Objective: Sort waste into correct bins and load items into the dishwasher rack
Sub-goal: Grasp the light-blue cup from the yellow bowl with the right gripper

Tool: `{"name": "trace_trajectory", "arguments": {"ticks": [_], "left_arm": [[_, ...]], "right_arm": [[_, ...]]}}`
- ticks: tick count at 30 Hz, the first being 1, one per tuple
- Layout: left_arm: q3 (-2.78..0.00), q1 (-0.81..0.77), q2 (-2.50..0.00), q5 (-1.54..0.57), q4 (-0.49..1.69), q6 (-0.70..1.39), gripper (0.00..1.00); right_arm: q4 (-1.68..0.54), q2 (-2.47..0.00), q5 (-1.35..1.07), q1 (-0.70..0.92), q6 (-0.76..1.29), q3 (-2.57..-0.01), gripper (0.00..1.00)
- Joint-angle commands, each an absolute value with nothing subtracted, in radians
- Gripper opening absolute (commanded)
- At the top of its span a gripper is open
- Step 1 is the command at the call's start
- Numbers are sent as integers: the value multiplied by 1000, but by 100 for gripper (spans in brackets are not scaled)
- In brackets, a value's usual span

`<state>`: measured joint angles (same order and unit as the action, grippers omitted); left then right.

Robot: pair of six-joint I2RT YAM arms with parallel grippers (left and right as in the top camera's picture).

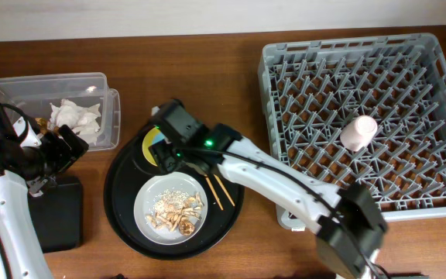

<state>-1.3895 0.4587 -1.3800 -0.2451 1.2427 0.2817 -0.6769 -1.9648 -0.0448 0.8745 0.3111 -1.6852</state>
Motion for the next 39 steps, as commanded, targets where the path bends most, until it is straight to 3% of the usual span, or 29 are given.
{"name": "trace_trajectory", "arguments": {"ticks": [1,8,18,23,27,35,37,39], "left_arm": [[-1392,464,-1370,-238,1243,292,99],[-1392,464,-1370,-238,1243,292,99],[-1392,464,-1370,-238,1243,292,99],[-1392,464,-1370,-238,1243,292,99],[-1392,464,-1370,-238,1243,292,99],[-1392,464,-1370,-238,1243,292,99],[-1392,464,-1370,-238,1243,292,99],[-1392,464,-1370,-238,1243,292,100]], "right_arm": [[-768,-2063,-2,894,235,-1863,67],[-794,-2236,180,968,216,-1955,59],[-764,-2281,225,998,213,-1954,44],[-780,-2284,299,997,215,-1973,26],[-871,-2284,319,993,217,-2087,4],[-1094,-2284,276,965,217,-2384,4],[-1100,-2284,165,947,213,-2397,25],[-1105,-2285,93,933,214,-2365,31]]}}
